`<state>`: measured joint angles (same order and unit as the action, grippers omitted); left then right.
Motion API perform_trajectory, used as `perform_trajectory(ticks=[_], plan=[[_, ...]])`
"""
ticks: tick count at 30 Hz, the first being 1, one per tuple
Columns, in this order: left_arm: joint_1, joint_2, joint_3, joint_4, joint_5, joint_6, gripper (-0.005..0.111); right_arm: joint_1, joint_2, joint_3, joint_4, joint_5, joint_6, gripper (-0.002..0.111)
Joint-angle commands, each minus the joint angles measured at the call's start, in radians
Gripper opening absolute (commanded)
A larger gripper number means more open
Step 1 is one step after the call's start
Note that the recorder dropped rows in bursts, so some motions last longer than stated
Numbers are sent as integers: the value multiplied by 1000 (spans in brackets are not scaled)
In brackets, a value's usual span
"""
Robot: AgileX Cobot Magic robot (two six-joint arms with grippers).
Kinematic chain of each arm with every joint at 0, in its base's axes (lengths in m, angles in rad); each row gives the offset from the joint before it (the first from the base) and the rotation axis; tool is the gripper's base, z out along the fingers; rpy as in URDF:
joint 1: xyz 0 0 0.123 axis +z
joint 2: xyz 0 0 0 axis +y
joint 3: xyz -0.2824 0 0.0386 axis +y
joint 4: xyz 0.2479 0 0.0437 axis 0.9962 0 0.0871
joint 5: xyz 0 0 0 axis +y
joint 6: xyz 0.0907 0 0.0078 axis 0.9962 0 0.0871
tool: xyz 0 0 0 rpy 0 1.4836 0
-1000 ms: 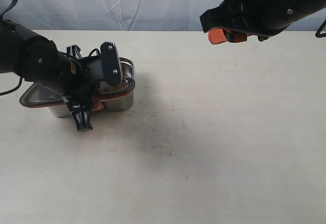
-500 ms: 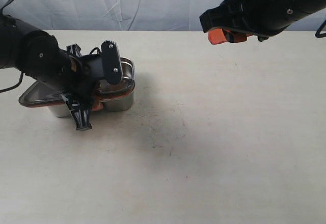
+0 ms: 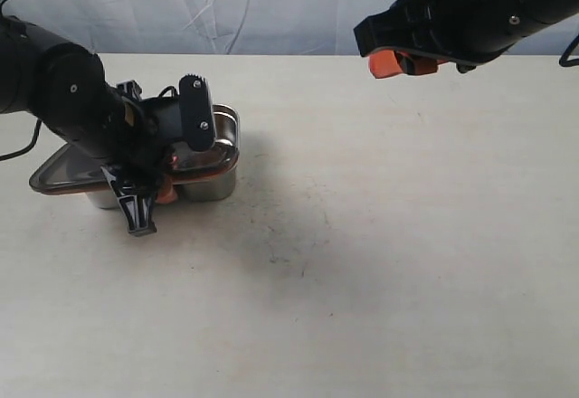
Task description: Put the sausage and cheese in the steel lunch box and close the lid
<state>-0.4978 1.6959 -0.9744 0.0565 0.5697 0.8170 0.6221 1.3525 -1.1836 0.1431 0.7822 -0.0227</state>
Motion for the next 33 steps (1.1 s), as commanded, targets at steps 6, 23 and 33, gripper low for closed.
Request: perform_trajectory(ticks=[6,23,33], plan=[[-4,27,35,-141,283,-49,41,-6,-9,0,-3,-12,-3,43],[-4,27,35,-85,257,-53,41,-3,112,123,392,-152,-182,0],[-2,27,35,-66,207,-112,41,-5,351,131,707,-290,-325,0]])
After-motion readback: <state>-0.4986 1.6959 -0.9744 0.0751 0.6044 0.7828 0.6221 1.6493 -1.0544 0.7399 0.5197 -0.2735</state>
